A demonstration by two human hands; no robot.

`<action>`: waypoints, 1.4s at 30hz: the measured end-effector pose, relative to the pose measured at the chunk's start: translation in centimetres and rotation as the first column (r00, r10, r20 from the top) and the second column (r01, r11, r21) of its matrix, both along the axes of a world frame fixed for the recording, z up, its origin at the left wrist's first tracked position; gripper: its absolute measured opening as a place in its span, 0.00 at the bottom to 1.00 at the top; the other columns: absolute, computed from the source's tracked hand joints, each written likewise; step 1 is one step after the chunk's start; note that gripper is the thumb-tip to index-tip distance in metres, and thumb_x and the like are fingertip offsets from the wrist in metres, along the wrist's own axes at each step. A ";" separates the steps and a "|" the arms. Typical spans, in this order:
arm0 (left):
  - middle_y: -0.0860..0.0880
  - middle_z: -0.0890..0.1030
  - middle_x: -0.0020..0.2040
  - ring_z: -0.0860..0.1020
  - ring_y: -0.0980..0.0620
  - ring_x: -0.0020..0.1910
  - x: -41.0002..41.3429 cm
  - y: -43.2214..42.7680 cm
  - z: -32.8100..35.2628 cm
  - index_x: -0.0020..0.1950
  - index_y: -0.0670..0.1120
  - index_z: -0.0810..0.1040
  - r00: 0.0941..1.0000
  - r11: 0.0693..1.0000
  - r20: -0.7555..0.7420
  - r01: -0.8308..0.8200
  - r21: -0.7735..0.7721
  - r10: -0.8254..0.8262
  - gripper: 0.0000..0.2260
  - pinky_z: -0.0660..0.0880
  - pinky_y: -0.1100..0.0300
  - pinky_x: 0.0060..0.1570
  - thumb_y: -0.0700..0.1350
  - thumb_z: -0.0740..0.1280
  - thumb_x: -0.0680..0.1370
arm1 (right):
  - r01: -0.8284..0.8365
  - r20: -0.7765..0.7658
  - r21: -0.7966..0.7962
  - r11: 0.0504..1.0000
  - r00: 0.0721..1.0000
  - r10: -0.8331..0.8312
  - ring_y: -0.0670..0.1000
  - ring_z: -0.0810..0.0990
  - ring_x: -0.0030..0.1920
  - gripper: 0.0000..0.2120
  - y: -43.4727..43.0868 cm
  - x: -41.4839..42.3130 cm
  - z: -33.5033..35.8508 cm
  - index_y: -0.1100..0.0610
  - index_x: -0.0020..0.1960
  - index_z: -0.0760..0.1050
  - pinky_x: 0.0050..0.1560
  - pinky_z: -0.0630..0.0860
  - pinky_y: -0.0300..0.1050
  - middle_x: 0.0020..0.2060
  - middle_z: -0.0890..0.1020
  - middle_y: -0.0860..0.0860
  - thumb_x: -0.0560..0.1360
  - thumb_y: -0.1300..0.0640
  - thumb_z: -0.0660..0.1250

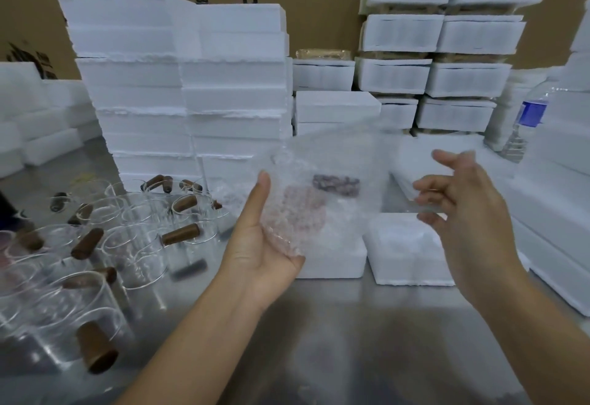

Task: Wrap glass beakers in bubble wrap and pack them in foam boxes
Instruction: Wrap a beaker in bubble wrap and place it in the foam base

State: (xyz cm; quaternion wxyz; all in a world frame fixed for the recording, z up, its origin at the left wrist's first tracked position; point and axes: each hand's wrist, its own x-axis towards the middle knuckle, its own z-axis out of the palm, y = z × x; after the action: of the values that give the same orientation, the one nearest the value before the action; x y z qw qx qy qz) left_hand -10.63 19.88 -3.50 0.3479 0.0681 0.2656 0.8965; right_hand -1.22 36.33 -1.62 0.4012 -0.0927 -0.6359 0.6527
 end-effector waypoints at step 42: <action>0.47 0.85 0.50 0.83 0.49 0.50 1.7 0.9 -1.8 0.49 0.50 0.85 0.879 0.982 -0.447 0.107 -0.157 -0.167 0.27 0.80 0.59 0.42 0.51 0.84 0.52 | -0.249 -0.235 -0.302 0.920 0.955 0.182 0.49 0.83 0.42 0.10 -0.1 0.7 0.3 0.59 0.48 0.80 0.48 0.80 0.42 0.39 0.84 0.50 0.69 0.55 0.67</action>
State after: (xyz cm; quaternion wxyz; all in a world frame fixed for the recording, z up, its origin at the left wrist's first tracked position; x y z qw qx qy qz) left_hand -8.90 20.78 -5.34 0.3417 0.2737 0.3915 0.8094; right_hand -0.53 36.19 -1.31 0.3678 -0.0205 -0.4807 0.7958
